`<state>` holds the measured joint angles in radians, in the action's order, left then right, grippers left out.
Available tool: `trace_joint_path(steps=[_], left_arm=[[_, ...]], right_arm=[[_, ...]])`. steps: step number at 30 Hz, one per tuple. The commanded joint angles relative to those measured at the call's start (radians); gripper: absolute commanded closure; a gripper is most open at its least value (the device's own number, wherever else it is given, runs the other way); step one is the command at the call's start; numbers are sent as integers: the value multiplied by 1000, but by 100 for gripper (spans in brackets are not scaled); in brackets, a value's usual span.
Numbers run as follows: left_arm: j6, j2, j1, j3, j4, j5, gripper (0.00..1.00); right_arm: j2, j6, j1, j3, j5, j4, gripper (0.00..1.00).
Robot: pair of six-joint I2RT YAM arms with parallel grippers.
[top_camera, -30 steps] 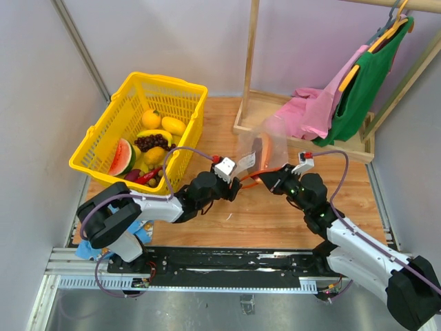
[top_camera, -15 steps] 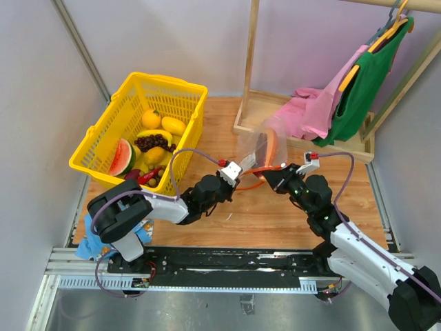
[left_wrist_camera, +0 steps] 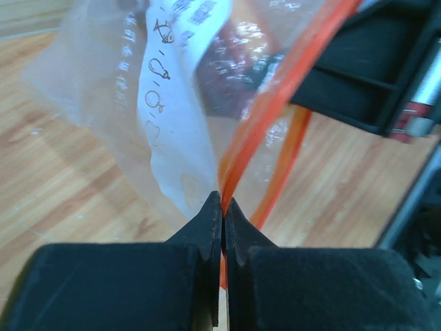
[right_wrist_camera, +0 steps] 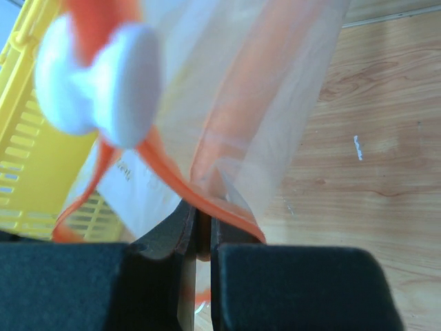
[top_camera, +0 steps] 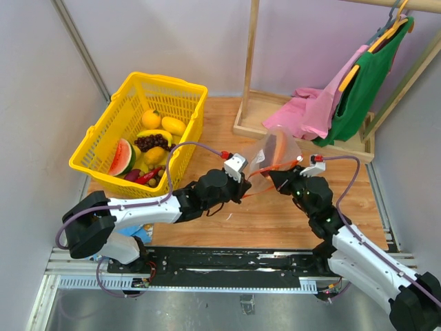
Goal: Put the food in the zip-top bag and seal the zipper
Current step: Adjust the fake food in the zipper food storage bag.
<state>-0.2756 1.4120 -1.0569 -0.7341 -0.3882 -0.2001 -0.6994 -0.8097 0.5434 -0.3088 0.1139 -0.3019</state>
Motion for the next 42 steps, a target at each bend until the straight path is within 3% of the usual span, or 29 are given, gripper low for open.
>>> trace_joint_path(steps=[1, 7, 12, 14, 17, 21, 24, 30, 38, 42], left_arm=[[-72, -40, -54, -63, 67, 94, 100], [-116, -29, -62, -117, 89, 164, 100], [-145, -30, -62, -130, 97, 173, 100], [-154, -26, -63, -138, 114, 168, 100], [-177, -26, -63, -133, 143, 125, 100], [-184, -28, -63, -134, 160, 102, 100], [-193, -18, -63, -148, 188, 89, 100], [-221, -19, -61, -172, 242, 68, 100], [-354, -104, -16, -130, 161, 130, 100], [-475, -136, 62, -71, 110, 213, 100]], right_arm=[[-43, -1, -10, 6, 69, -87, 99], [-214, -16, -2, -31, -21, -195, 98], [-311, -36, 1, -72, -147, -219, 74], [-306, -40, 1, -81, -180, -230, 69], [-274, -31, 1, -90, -215, -255, 72], [-259, -48, 1, -104, -219, -233, 96], [-273, -102, -1, -105, -229, -237, 99], [-305, -114, 1, -135, -263, -242, 99], [-449, -69, 0, -221, -544, -192, 74], [-470, -9, -1, -280, -654, -101, 71]])
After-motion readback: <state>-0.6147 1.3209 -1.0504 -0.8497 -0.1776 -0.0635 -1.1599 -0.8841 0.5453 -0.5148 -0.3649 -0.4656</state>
